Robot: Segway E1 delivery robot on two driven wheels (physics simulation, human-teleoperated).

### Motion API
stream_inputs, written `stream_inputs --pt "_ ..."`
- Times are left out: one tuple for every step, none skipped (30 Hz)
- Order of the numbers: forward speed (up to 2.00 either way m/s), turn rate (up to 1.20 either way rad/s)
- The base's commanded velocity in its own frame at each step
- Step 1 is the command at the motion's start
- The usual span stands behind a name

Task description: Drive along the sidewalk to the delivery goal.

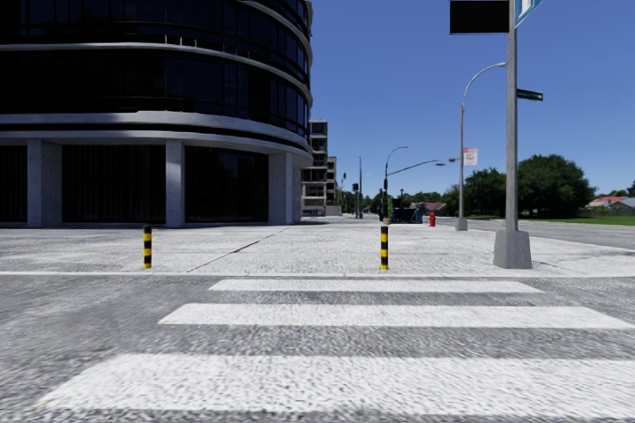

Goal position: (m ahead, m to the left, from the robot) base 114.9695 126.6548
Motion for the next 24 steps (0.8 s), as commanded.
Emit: stream_inputs --pt "2.0 0.0" --pt "2.0 0.0" --pt "2.0 0.0" --pt "2.0 0.0" --pt "2.0 0.0" --pt "2.0 0.0" --pt "2.0 0.0" --pt "2.0 0.0" --pt "2.0 0.0" --pt "2.0 0.0" --pt "2.0 0.0" --pt "2.0 0.0" --pt "2.0 0.0" --pt "2.0 0.0" --pt "2.0 0.0" --pt "2.0 0.0" --pt "2.0 0.02" --pt "2.0 0.03" --pt "2.0 0.03" --pt "2.0 0.03" --pt "2.0 0.03" --pt "2.0 0.03" --pt "2.0 0.03" --pt "2.0 0.02"
